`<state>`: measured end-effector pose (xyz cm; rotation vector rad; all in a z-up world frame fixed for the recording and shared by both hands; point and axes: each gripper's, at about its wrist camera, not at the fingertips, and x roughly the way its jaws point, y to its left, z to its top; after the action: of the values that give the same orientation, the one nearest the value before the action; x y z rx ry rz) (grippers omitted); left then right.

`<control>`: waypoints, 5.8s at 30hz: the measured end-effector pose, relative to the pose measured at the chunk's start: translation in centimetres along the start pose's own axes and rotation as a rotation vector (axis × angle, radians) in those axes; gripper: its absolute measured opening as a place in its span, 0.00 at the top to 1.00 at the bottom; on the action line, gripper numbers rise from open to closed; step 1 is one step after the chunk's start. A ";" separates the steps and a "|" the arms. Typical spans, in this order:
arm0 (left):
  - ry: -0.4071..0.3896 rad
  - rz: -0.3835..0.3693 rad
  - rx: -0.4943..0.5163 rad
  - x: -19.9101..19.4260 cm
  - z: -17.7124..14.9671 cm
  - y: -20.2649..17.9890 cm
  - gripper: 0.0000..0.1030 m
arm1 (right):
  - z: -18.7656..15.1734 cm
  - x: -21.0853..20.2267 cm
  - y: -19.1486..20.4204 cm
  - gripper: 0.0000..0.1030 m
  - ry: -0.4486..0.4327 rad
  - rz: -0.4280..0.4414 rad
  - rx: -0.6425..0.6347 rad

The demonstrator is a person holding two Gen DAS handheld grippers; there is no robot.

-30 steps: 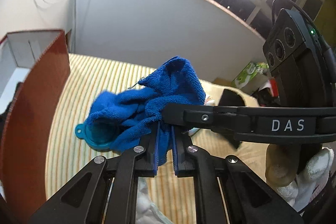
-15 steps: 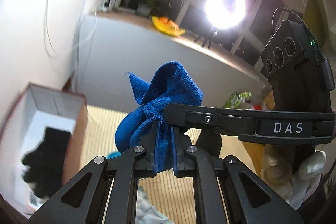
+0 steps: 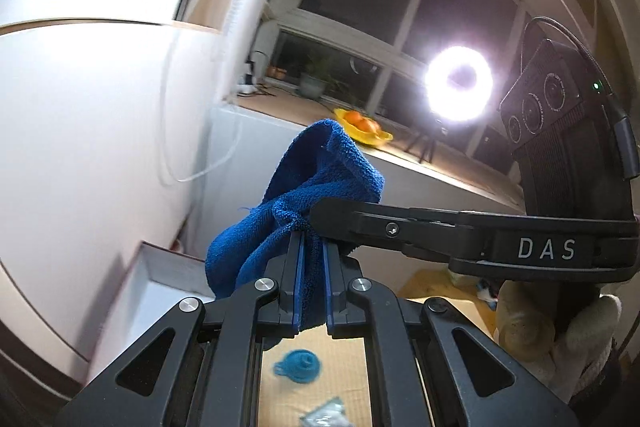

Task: Organize soft objects
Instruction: 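Carry the blue towel with the left tool into the shoebox and release, then move the left tool back over the table to the black velvet pouch, then close the left tool on the black velvet pouch, then carry the black pouch with the left tool into the shoebox and release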

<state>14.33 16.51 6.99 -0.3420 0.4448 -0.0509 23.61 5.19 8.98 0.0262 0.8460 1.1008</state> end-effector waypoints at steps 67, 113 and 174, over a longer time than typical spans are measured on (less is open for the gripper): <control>0.319 0.245 -0.056 6.4 -8.2 8.5 0.46 | -5.7 9.6 -9.0 0.41 0.194 -0.169 0.079; 0.760 -0.271 0.331 25.3 -16.8 -23.8 0.47 | -30.5 -20.1 -32.9 0.38 -0.080 -0.402 0.691; 0.711 -0.283 0.277 24.1 -15.3 -24.8 0.75 | -26.0 -15.9 -28.9 0.85 -0.060 -0.353 0.560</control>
<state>30.15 -14.56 -7.62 -0.1002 1.0773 -0.5162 27.11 -31.13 -11.73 0.3620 1.0368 0.5079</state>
